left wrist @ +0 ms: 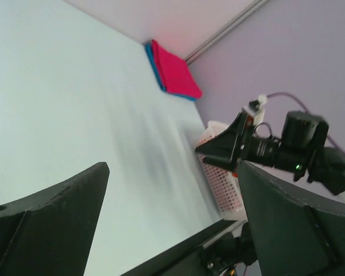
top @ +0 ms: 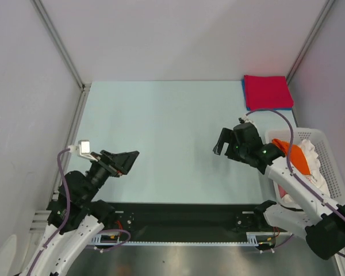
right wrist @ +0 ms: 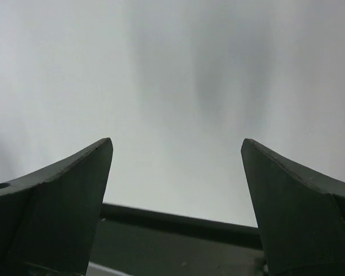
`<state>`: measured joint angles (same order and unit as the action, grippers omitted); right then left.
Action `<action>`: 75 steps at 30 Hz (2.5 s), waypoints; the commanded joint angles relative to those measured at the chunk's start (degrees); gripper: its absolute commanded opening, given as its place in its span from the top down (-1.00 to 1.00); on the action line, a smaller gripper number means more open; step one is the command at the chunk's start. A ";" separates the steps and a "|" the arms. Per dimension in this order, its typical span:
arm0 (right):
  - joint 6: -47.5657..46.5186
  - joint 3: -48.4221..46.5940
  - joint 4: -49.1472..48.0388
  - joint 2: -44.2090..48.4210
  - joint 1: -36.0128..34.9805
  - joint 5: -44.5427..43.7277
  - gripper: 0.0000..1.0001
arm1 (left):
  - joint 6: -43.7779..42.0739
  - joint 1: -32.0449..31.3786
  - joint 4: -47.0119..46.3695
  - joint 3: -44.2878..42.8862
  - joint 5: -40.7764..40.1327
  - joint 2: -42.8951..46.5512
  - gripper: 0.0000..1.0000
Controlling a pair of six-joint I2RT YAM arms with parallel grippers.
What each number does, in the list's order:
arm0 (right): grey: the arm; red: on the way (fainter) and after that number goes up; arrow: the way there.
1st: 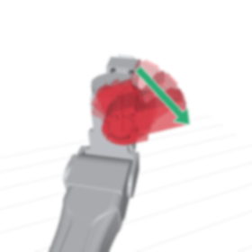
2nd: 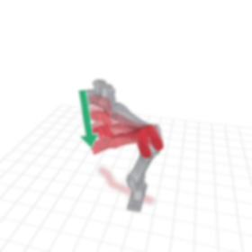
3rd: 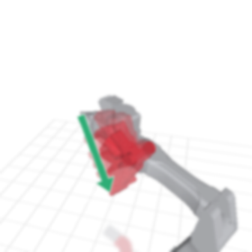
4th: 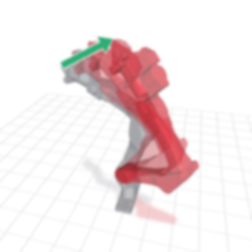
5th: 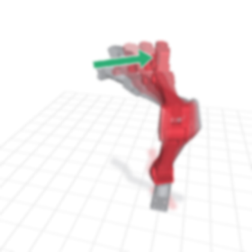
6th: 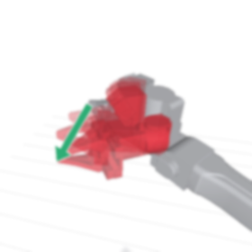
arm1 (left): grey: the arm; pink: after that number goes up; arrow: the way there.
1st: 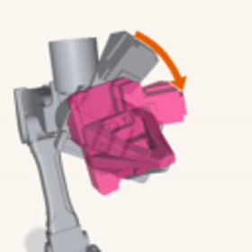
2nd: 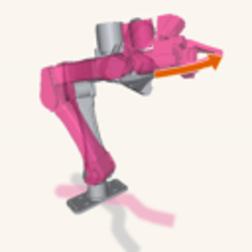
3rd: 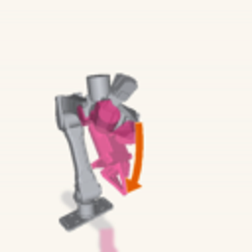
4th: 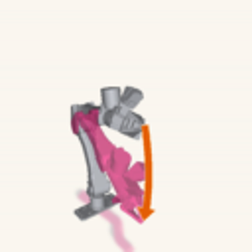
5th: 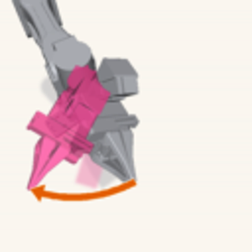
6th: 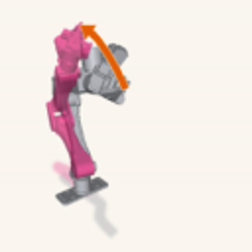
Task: Fold and stack the t-shirts
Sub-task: Grab the tshirt from the pile
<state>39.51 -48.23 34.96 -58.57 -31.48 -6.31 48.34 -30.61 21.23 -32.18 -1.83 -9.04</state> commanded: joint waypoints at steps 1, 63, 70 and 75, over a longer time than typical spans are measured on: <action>-7.77 -4.59 5.56 -1.90 5.54 -0.64 -0.99 | -4.74 0.20 8.04 -2.28 4.19 -1.07 -1.00; -14.54 -40.78 -2.35 -21.16 51.18 -40.00 1.00 | -5.18 0.29 -4.27 -0.51 29.69 -27.35 -0.83; -16.04 -55.91 -4.90 -20.01 50.47 -39.23 1.00 | -4.83 0.29 -0.15 -2.62 28.29 -24.36 -0.82; -20.93 -62.68 -12.88 -17.64 44.95 -35.27 1.00 | -4.48 0.29 2.32 -4.03 25.65 -23.31 -0.82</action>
<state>23.03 -105.65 31.57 -79.05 17.15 -42.61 42.85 -30.61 22.06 -32.99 25.76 -33.23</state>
